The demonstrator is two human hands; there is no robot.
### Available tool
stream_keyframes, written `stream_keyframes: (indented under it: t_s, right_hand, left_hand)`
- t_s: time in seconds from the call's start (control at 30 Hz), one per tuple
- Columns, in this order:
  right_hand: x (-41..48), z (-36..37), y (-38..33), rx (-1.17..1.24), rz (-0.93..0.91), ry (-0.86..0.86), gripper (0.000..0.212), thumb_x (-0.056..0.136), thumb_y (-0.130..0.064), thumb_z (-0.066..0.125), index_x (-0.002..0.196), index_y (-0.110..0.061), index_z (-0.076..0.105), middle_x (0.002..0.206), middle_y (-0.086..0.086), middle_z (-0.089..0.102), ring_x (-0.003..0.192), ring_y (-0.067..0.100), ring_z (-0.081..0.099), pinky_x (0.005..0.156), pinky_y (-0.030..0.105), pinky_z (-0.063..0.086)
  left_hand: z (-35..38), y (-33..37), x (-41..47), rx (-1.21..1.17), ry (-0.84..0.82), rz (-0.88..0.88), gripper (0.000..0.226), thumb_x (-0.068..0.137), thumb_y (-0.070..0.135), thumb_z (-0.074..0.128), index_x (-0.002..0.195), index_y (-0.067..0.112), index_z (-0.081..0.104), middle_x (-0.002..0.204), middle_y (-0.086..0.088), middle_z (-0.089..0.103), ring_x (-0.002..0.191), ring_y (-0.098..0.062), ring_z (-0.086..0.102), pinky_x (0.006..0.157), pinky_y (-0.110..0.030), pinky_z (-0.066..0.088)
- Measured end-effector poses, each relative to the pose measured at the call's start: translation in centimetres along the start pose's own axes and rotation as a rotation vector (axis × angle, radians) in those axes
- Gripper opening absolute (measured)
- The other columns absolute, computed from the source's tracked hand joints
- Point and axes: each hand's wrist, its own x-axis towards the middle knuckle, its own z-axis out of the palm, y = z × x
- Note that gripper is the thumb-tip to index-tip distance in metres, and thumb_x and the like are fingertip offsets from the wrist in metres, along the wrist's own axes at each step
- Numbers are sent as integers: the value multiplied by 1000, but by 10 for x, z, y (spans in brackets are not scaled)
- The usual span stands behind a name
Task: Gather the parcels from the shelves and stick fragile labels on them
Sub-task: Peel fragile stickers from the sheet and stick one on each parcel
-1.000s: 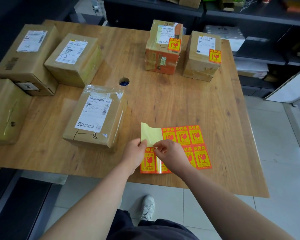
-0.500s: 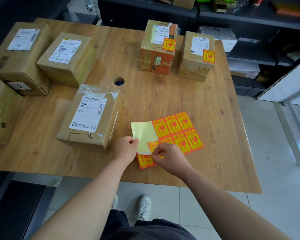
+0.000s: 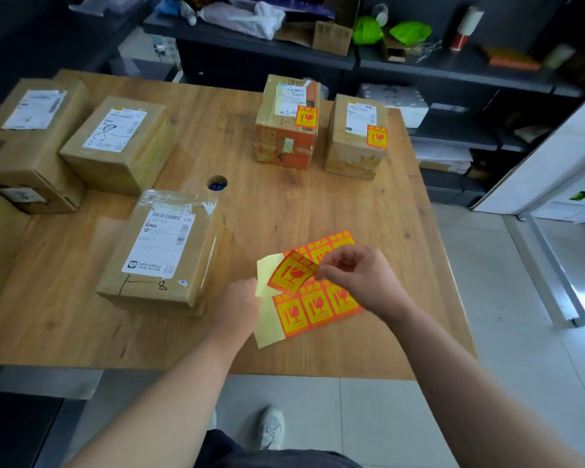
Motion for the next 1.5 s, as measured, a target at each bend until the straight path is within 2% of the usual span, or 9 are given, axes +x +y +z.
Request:
stream_keyframes:
  t_s: [0.03,0.13,0.23,0.3,0.53,0.7,0.93,1.23,1.5]
  right_hand:
    - [2,-2,-3,-6,-11,0,9,78,-8,73,71,-14,69,71,7,72,66,13,64,60,25,47]
    - [7,-3,-6,-78,-12,-23,8,79,-10,71,74,-14,68,69,1,72,65,11,65,58,22,48]
    - [13,5,-6,-176,-13,-47,9,79,-11,70,73,-17,68,66,-4,71,62,7,64,59,21,47]
    - [17,14,-9,-206,-20,-57,11,80,-12,70,73,-19,67,66,-5,71,64,9,66,62,25,51]
    - [27,56,-35,-178,-37,-42,8,82,-14,69,77,-20,68,66,-6,71,57,0,61,47,9,39]
    - [29,89,-52,34,150,-18,22,82,-28,71,99,-22,58,72,-4,73,69,7,69,63,25,53]
    - [23,142,-61,220,314,-41,18,85,-24,68,77,-9,69,68,7,70,62,13,63,57,22,48]
    - [15,188,-71,132,367,111,26,89,-26,64,80,-2,67,64,4,67,56,7,56,55,21,48]
    - [17,204,-74,7,384,208,25,89,-27,63,74,-8,67,64,3,67,57,11,59,63,34,53]
  left_hand:
    - [-1,1,0,-11,-15,-16,5,90,17,54,91,13,56,95,-7,62,82,-21,56,62,-30,39]
    - [-6,6,-8,-52,84,-1,38,98,28,44,133,12,45,128,-7,54,114,-22,53,89,-33,44]
    - [-22,14,-23,-327,241,140,25,101,31,30,102,27,55,99,3,64,88,0,57,76,-26,45]
    - [-37,16,-29,-457,209,130,29,100,35,33,86,24,56,80,7,66,72,-2,58,64,-25,47]
    - [-76,1,-35,-500,156,80,12,89,27,62,83,18,66,74,7,67,66,-6,60,56,-20,46]
    - [-104,-18,-33,-646,141,-18,11,90,25,63,84,16,66,76,1,70,68,-16,65,60,-30,52]
    - [-134,-52,-31,-736,75,-71,10,91,22,62,88,13,66,79,-1,72,68,-18,67,57,-27,55]
    - [-149,-95,-21,-527,53,27,7,89,22,63,91,21,70,87,9,69,78,-9,63,71,-31,55]
    - [-154,-101,-8,-341,61,98,28,84,28,70,101,27,48,73,10,67,68,0,61,52,-7,34]
